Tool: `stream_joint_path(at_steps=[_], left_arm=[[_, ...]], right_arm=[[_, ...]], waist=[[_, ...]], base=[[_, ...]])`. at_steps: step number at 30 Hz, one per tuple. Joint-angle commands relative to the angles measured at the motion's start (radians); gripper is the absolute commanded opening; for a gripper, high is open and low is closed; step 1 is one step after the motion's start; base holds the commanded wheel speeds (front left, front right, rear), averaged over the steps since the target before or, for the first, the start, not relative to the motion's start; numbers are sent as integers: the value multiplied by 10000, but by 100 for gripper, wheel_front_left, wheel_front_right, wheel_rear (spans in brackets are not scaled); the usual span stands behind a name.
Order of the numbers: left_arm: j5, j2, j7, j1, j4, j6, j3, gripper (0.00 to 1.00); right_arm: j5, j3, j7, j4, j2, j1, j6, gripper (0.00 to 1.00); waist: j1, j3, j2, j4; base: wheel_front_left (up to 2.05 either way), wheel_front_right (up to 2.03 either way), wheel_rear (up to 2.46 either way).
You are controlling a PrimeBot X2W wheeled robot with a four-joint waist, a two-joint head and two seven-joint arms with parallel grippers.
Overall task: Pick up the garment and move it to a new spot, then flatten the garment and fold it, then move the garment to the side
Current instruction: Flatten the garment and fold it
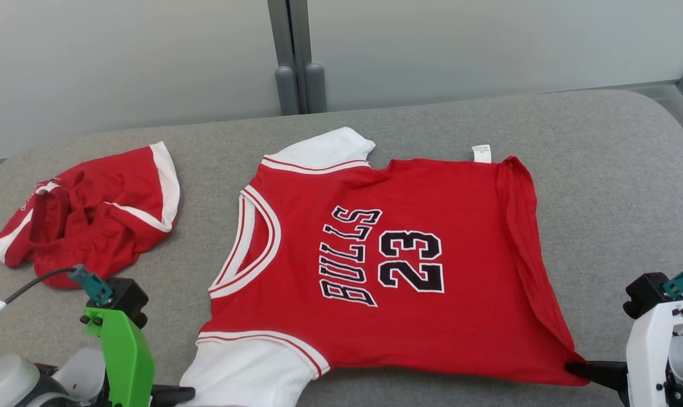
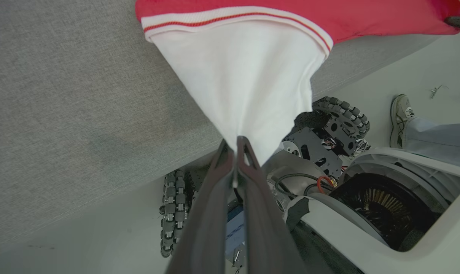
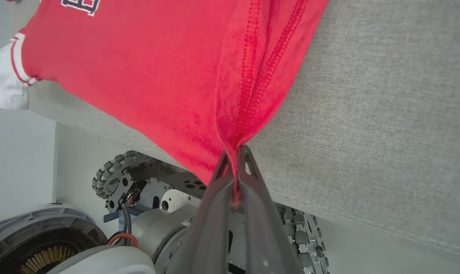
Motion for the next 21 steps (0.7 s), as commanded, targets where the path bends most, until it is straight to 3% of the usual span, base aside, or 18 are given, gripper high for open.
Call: stream_joint_path(at_steps=[1, 5, 10, 21], left_arm=[[-141, 127, -30, 76, -92, 85, 91, 0], [-136, 107, 17, -313, -171, 171, 308, 0], [38, -480, 286, -1141, 601, -23, 500, 0], [724, -2352, 445, -3288, 4195, -699, 645, 0]], right_arm=[[64, -135, 117, -84, -79, 202, 0, 0], [-22, -687, 383, -195, 27, 174, 0, 0], [123, -1525, 658, 93, 577, -174, 0, 0], [348, -2695, 1780, 1709, 2182, -1642, 0, 0]], waist=[[1, 33, 0, -35], [1, 199, 0, -111], [1, 588, 0, -167], [1, 1751, 0, -650]], base=[[0, 0, 0], [0, 0, 0], [0, 0, 0], [0, 0, 0]])
